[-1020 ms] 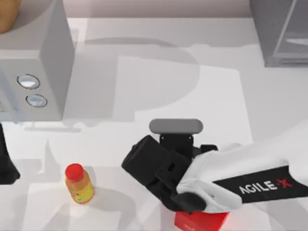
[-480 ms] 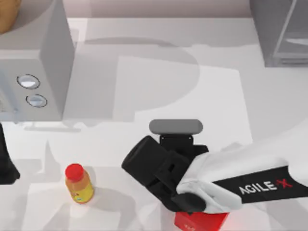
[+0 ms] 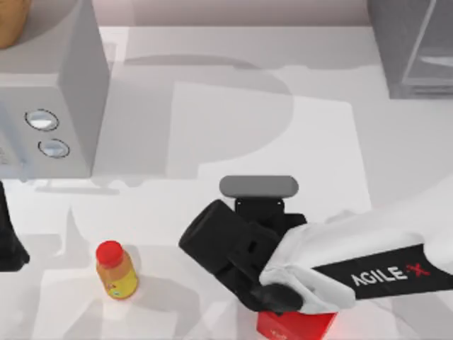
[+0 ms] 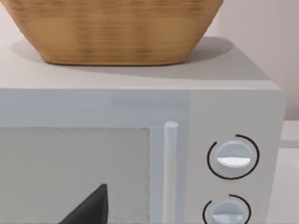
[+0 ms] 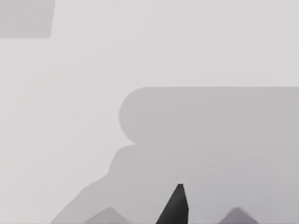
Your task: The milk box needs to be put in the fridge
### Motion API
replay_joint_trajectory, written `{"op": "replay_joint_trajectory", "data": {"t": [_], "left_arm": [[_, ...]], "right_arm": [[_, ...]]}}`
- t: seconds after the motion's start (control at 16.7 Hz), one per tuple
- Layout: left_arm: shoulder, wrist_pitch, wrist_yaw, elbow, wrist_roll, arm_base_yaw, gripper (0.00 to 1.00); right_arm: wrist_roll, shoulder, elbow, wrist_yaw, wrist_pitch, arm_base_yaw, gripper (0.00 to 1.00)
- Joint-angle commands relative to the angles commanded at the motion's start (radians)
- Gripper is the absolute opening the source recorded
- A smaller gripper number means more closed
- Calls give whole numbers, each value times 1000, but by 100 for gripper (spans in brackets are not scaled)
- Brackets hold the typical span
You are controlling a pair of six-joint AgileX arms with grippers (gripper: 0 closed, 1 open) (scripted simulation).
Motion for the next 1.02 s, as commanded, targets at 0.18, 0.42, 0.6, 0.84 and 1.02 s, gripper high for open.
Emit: {"op": "replay_joint_trajectory", "data": {"t": [0.18,0.42,0.6,0.84,1.02], "left_arm": [[0,0,0,0,0,0,100],[0,0,0,0,0,0,100],[0,0,0,0,0,0,100],[0,0,0,0,0,0,100],[0,0,0,0,0,0,100]], "right_arm": [[-2,-2,5,-1,-13,-3,0],[-12,-11,47,-12,-113,-14,0],[-15,-41,98,-22,-220,-10,0],[-16,-106,174,-29,-371,11,0],[-13,-171,225,-27,-468,21,0]]}}
